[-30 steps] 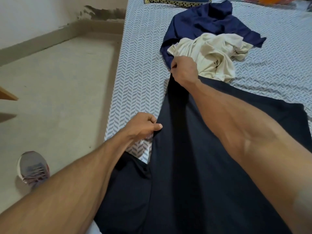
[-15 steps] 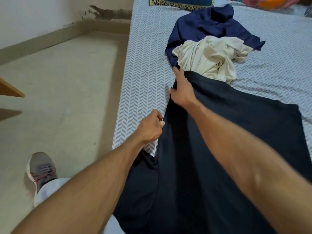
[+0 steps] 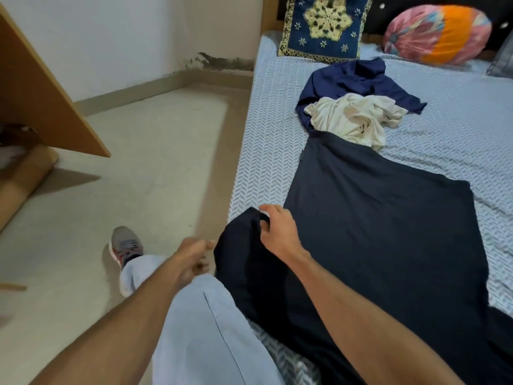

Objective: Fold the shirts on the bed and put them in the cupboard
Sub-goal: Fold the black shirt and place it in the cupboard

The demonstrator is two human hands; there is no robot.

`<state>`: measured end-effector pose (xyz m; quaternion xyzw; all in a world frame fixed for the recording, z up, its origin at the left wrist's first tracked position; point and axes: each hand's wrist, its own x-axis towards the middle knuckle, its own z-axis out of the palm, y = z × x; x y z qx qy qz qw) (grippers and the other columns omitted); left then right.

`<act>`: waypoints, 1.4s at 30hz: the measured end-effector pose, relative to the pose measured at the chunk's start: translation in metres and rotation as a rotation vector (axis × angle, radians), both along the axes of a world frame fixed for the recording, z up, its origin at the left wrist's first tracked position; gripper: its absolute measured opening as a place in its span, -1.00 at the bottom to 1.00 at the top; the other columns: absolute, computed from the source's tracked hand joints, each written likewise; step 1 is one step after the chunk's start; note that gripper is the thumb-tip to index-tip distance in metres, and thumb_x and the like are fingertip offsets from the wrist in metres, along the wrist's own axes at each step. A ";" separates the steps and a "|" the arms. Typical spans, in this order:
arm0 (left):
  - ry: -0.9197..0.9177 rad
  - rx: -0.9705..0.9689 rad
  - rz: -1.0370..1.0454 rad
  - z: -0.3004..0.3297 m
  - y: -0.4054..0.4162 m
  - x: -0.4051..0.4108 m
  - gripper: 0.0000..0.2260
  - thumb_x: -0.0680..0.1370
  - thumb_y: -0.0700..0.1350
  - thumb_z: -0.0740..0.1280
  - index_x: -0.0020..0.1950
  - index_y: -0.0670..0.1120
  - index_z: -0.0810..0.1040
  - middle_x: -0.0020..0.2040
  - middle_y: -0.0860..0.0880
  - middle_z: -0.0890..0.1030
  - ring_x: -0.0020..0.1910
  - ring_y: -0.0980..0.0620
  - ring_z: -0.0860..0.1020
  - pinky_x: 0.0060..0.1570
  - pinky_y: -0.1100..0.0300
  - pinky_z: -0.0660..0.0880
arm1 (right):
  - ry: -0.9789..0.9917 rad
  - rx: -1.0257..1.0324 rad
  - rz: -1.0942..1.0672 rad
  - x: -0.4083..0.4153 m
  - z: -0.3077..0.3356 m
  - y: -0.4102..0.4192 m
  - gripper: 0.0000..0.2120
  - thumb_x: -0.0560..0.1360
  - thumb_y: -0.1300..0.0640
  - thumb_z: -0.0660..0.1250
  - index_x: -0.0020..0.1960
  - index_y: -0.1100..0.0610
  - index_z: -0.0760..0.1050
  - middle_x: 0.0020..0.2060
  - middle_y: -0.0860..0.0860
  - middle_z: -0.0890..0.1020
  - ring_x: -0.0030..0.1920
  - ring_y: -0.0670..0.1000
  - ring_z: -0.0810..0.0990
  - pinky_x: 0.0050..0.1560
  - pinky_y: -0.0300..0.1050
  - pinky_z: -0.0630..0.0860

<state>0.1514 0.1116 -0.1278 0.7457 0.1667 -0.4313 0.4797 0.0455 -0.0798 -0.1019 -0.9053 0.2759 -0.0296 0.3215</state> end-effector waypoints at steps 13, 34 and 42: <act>-0.085 -0.078 0.073 -0.011 0.021 -0.019 -0.89 0.54 -0.18 0.44 -0.16 -0.13 0.56 -0.29 -0.08 0.59 -0.41 0.02 0.41 -0.40 0.20 0.36 | 0.272 0.105 -0.066 0.061 0.023 -0.007 -0.82 0.46 0.21 0.37 -0.14 -0.07 0.64 -0.16 -0.18 0.67 0.02 0.00 0.63 0.23 0.14 0.54; -1.026 -0.410 -1.220 0.104 -0.163 -0.256 -0.86 0.52 -0.08 0.36 -0.16 0.03 0.41 -0.16 -0.02 0.62 -0.15 -0.09 0.58 -0.11 0.06 0.49 | -0.203 0.637 -0.568 -0.222 0.044 -0.138 -0.85 0.58 0.30 0.37 -0.05 0.11 0.67 -0.32 0.01 0.68 -0.35 -0.03 0.56 -0.36 -0.21 0.48; -0.984 -0.336 -1.474 0.043 -0.144 -0.262 -0.54 0.48 0.02 0.41 0.36 -0.01 0.44 0.31 -0.01 0.53 0.23 -0.03 0.54 0.27 0.02 0.47 | -0.018 0.619 -0.844 -0.280 0.005 -0.141 -0.71 0.58 -0.20 0.33 0.06 0.02 0.58 0.00 0.06 0.70 -0.27 -0.09 0.54 -0.25 -0.12 0.45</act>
